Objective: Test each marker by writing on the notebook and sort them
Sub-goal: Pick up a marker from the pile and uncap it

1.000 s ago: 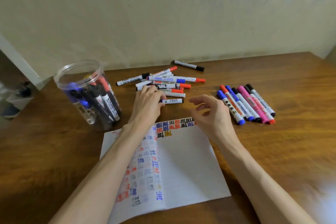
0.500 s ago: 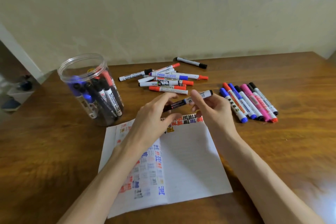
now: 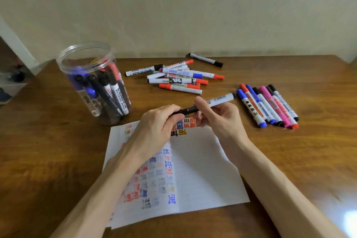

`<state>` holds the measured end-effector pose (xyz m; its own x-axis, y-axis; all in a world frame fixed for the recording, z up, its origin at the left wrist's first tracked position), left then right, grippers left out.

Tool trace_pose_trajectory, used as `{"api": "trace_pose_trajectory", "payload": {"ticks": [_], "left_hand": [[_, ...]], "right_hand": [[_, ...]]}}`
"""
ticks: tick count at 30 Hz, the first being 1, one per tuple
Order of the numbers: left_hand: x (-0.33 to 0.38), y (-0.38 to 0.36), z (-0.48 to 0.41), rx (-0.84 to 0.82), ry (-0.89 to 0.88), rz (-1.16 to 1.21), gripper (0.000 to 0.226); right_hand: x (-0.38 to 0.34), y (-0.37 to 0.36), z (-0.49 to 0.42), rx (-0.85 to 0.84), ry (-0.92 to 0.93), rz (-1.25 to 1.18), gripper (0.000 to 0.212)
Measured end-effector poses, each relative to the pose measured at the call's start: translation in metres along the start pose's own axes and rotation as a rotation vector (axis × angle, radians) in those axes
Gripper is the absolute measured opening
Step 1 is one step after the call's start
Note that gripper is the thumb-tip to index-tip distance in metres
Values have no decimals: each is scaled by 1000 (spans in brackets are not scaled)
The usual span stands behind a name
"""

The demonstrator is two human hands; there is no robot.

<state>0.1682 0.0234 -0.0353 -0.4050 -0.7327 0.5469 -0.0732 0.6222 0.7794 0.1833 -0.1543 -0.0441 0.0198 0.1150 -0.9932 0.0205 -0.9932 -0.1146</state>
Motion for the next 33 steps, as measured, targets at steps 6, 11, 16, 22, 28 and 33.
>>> {"api": "trace_pose_trajectory", "payload": {"ticks": [6,11,16,22,28,33], "left_hand": [[0,5,2,-82,80,112,18],[-2,6,-1,-138,118,190,21],[4,9,1,-85,87,209,22],[14,6,6,27,-1,21,22],[8,4,4,-98,72,102,23],[-22,25,5,-45,182,146,25]], "right_hand": [[-8,-3,1,-84,87,45,43],[-17,-1,2,-144,155,76,28],[-9,-4,2,-88,67,-124,45],[-5,-11,8,-60,87,-20,41],[-9,-14,9,-118,123,61,31],[-22,27,-5,46,149,-38,45]]}}
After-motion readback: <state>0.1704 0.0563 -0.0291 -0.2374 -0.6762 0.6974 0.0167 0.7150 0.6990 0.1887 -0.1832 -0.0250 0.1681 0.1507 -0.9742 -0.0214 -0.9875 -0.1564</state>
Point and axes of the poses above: each hand's wrist, its own z-axis away from the middle knuckle, its own y-axis out of the back of the hand, x = y × z, the point moved 5 cm from there along -z, towards the middle knuckle, and after that the axes turned 7 degrees about -z, right-handed, at the moved point
